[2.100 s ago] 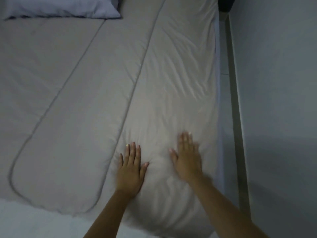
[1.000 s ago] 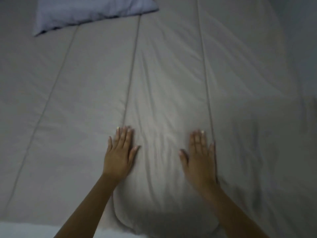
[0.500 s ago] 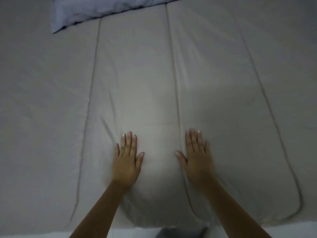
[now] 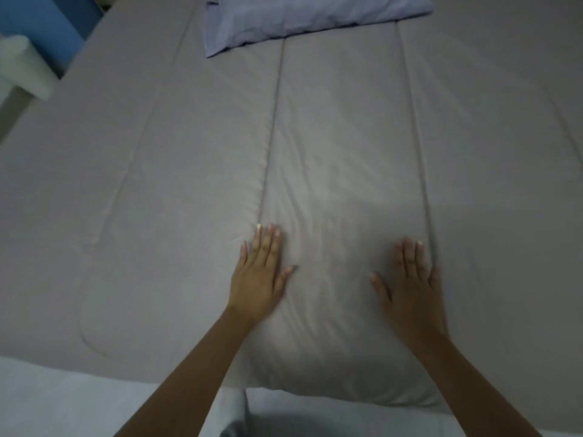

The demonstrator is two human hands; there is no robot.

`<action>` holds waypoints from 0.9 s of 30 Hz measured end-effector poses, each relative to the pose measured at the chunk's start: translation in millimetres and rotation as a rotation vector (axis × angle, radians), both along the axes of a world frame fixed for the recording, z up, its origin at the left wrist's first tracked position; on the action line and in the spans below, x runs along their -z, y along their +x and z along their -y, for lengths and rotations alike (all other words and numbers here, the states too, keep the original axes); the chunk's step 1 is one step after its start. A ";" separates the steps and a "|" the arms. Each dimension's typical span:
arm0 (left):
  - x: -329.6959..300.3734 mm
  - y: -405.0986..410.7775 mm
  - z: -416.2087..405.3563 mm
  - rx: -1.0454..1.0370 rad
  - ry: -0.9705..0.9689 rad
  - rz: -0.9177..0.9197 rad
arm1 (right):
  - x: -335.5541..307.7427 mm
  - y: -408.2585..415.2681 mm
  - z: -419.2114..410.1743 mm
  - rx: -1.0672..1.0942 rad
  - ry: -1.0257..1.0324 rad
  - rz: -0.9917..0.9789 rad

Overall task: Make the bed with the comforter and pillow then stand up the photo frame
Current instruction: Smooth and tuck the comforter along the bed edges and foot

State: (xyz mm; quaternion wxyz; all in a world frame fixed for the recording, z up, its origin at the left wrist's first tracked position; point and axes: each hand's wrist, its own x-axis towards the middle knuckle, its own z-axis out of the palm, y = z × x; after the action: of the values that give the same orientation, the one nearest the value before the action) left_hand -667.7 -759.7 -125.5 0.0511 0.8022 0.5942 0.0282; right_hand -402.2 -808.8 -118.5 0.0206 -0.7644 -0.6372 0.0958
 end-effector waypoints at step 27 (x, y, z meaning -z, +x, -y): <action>-5.6 -378.2 31.6 0.104 -0.052 -0.107 | -5.3 -337.2 73.6 0.178 -0.023 -0.109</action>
State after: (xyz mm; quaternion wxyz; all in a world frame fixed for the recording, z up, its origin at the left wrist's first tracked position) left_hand -1045.8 -791.2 -119.9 0.0417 0.8308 0.5540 -0.0329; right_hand -739.4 -882.4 -113.2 0.0548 -0.8118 -0.5636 0.1424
